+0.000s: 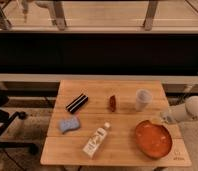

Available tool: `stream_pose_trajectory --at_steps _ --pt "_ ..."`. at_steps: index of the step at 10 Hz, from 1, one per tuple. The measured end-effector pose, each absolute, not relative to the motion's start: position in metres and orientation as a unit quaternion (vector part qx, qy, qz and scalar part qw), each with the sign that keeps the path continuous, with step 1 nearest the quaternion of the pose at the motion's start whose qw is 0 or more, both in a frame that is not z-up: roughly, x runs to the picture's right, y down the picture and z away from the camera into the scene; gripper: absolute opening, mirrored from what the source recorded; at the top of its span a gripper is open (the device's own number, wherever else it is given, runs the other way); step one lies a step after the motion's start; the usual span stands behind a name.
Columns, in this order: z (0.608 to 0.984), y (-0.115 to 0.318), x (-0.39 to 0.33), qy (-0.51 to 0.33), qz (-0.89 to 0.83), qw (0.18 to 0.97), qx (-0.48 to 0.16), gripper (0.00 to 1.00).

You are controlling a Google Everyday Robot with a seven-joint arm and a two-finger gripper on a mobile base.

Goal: Push the ceramic bowl across the table

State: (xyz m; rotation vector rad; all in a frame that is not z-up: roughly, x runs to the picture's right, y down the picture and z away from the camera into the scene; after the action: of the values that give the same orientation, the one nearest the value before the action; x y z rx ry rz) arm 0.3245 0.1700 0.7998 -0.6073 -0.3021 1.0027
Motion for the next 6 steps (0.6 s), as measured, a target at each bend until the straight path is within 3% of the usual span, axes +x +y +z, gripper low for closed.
stream_pose_trajectory --at_steps 3,4,6 --pt "0.799 0.175 0.310 -0.145 0.473 0.821 -0.286 0.20" --pt "0.799 0.175 0.310 -0.147 0.476 0.819 -0.285 0.22" --pt "0.800 0.173 0.321 -0.148 0.483 0.816 -0.282 0.37"
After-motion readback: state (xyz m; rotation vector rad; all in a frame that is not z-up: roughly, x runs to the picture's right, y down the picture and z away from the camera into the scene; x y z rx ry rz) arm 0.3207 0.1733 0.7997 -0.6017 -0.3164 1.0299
